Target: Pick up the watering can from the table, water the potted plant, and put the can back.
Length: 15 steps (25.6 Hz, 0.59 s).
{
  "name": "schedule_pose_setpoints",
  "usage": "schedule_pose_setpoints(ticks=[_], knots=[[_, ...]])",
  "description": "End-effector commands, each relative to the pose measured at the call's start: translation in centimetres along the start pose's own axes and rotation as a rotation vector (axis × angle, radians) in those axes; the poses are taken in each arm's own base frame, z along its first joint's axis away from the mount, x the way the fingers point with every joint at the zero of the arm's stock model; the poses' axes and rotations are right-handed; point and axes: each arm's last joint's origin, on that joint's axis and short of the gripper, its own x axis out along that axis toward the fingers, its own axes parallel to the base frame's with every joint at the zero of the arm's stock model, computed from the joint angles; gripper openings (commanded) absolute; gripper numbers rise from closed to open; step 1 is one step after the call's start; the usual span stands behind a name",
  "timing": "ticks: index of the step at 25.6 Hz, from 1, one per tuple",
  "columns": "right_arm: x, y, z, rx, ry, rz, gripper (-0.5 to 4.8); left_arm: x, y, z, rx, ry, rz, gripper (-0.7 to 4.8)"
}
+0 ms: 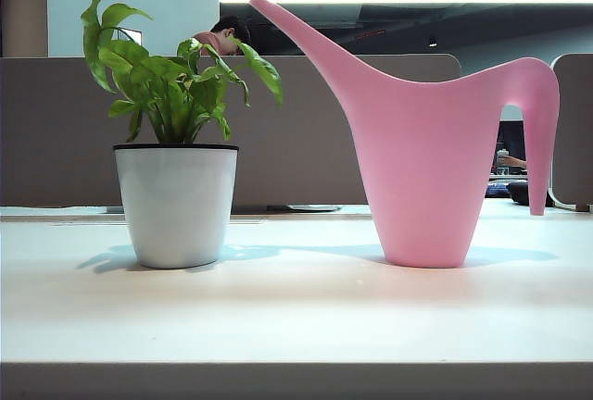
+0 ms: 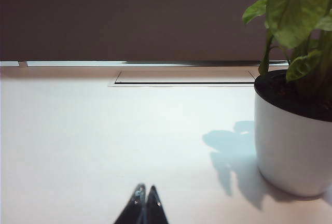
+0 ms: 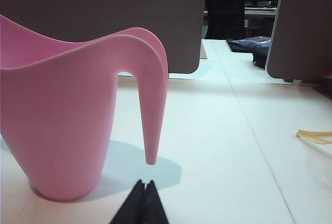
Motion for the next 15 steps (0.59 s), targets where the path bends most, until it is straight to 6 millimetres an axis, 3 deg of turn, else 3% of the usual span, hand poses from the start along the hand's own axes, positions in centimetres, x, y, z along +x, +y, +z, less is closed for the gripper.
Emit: schedule_pose_setpoints(ticks=[1, 12, 15], knots=[[0.0, 0.0, 0.0, 0.003, -0.02, 0.0, -0.01, 0.0, 0.0, 0.2, 0.0, -0.014, -0.007, -0.05], [0.0, 0.0, 0.1, 0.027, -0.021, 0.001, -0.02, 0.0, 0.0, 0.0, -0.044, 0.007, -0.013, -0.05], [-0.3, -0.1, 1.8, 0.146, -0.075, -0.01, -0.03, -0.2, -0.1, 0.9, -0.144, -0.013, -0.039, -0.05]])
